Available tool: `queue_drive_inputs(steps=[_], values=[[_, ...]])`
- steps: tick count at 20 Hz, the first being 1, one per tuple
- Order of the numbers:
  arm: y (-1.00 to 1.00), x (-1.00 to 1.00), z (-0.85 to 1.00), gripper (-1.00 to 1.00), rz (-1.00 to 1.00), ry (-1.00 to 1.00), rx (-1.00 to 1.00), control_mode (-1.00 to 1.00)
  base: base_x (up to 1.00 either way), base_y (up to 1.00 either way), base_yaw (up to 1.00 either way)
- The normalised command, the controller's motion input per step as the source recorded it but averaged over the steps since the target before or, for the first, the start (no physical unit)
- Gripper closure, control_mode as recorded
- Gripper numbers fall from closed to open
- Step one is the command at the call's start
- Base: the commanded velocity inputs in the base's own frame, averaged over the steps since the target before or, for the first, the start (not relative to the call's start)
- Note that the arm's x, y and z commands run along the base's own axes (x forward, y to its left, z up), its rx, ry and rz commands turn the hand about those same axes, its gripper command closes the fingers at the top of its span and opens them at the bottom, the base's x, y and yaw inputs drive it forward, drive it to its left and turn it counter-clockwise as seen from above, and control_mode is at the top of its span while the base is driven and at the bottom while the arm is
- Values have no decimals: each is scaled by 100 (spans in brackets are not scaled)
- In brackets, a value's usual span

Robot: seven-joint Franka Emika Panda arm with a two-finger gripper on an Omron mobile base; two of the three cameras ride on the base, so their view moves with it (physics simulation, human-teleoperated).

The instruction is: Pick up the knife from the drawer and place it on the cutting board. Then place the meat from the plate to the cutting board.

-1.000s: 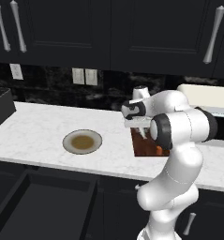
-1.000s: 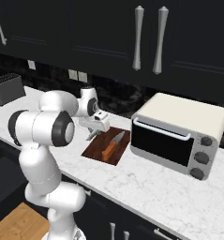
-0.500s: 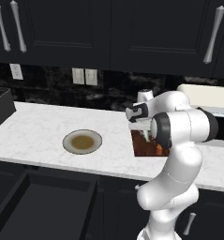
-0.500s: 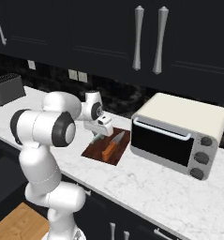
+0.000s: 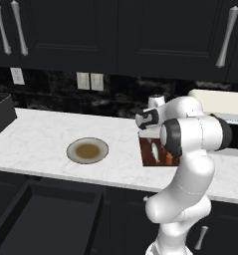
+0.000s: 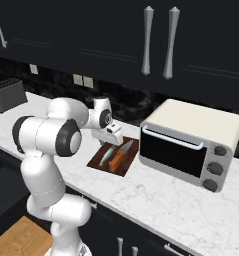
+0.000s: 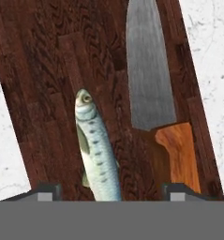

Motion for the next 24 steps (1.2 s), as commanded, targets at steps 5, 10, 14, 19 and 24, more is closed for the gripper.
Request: queue_drive_inputs(steps=[5, 10, 14, 19, 24], values=[[13, -8, 2, -100, 0, -2, -1, -100, 0, 0, 0], [99, -46, 24, -100, 0, -17, -15, -100, 0, 0, 0], [98, -85, 40, -100, 0, -20, -10, -100, 0, 0, 0], [34, -100, 56, -100, -4, -29, 0, -100, 0, 0, 0], [8, -100, 83, -100, -4, -27, -1, -100, 0, 0, 0]])
